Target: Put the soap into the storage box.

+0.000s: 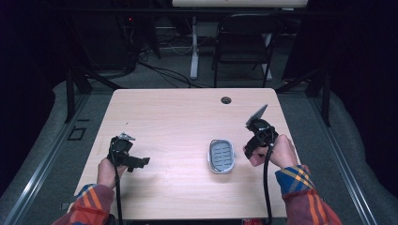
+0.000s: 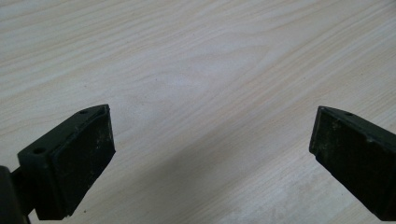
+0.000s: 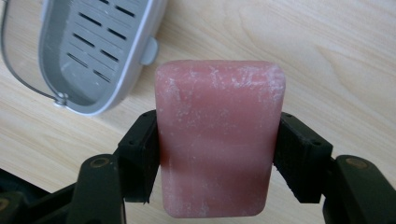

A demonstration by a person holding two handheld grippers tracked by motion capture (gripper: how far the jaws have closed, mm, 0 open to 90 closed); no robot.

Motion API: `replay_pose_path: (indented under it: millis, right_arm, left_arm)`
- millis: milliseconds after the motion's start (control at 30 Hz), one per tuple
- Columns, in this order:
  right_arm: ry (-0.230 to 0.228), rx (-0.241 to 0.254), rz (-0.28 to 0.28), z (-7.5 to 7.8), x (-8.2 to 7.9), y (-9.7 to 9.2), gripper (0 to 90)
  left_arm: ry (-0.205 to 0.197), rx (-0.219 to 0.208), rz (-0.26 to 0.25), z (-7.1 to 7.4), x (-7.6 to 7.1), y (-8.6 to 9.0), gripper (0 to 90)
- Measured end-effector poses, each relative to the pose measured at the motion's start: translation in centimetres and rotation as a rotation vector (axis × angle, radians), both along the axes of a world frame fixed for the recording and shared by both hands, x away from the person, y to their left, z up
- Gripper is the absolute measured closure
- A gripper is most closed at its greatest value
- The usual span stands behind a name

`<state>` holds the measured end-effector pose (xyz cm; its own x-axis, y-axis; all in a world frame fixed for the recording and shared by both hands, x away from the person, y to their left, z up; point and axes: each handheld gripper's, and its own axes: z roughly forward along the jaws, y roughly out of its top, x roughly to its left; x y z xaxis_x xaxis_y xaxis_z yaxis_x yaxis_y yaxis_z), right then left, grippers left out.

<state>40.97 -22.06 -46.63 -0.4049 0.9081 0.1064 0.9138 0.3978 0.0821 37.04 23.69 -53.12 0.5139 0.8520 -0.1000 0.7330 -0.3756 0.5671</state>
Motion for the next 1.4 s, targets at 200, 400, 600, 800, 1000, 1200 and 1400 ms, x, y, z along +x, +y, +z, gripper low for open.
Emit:
replay_pose_path:
  millis: [200, 400, 600, 800, 1000, 1200, 1400]
  right_arm:
    - [0.016, -0.022, 0.017, 0.5, 0.7, 1.0, 37.3]
    - [0.027, -0.037, 0.026, 0.9, 1.3, 1.9, 37.3]
    - [0.013, -0.040, 0.024, 1.5, 1.7, 3.1, 37.3]
    - [0.025, -0.048, 0.045, 1.7, 2.0, 4.1, 37.3]
    - [0.035, -0.054, 0.058, 1.7, 2.3, 5.1, 37.3]
    - [0.037, -0.054, 0.065, 1.5, 2.6, 6.0, 37.3]
    - [0.054, -0.064, 0.088, 1.3, 2.8, 6.6, 37.3]
  left_arm:
    - [0.005, 0.000, -0.006, 0.0, 0.1, 0.0, 0.1]
    - [0.003, 0.001, -0.015, -0.1, 0.2, -0.1, 0.1]
    - [0.004, 0.000, -0.018, 0.0, 0.1, -0.1, 0.1]
    - [0.002, 0.000, -0.019, 0.0, 0.0, -0.2, 0.2]
    - [0.002, 0.000, -0.020, 0.0, 0.0, -0.2, 0.2]
    - [0.002, -0.001, -0.021, 0.0, 0.0, -0.2, 0.2]
    - [0.004, -0.003, -0.021, 0.0, 0.0, -0.2, 0.2]
